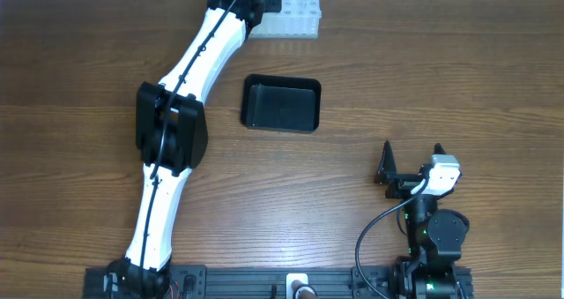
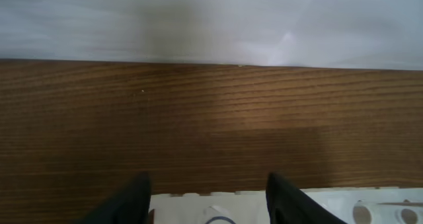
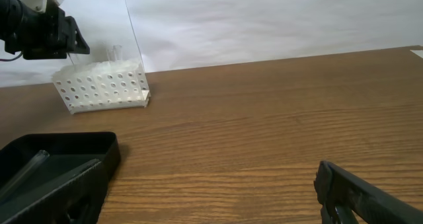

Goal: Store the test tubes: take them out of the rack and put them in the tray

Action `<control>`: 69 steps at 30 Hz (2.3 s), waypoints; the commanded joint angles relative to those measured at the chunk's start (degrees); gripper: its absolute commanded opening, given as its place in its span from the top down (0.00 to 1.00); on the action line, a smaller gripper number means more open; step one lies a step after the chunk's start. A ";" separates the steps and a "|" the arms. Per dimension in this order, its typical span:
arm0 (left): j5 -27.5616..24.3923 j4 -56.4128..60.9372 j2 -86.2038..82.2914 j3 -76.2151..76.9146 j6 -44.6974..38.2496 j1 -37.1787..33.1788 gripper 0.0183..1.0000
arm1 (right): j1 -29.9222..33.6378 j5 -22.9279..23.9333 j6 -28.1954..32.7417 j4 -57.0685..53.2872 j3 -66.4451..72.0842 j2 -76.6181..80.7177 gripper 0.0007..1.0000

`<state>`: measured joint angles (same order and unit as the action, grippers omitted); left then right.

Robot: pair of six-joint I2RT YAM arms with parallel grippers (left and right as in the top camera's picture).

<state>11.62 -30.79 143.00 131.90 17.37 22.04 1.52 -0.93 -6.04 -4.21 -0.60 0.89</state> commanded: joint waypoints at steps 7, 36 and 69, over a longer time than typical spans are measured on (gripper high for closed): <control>0.24 -0.74 1.22 0.57 -0.66 -0.39 0.75 | 0.33 0.52 -0.57 -0.24 0.28 -0.61 0.01; 1.66 -2.45 -7.28 0.57 -0.70 0.24 0.98 | 0.33 0.50 -0.57 -0.24 0.28 -0.61 0.01; -16.06 -49.57 -19.37 0.50 7.58 5.14 0.98 | 0.33 0.50 -0.57 -0.24 0.28 -0.61 0.01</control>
<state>-0.21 -79.00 119.63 131.96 23.46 27.22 1.52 -0.93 -6.07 -4.21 -0.60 0.89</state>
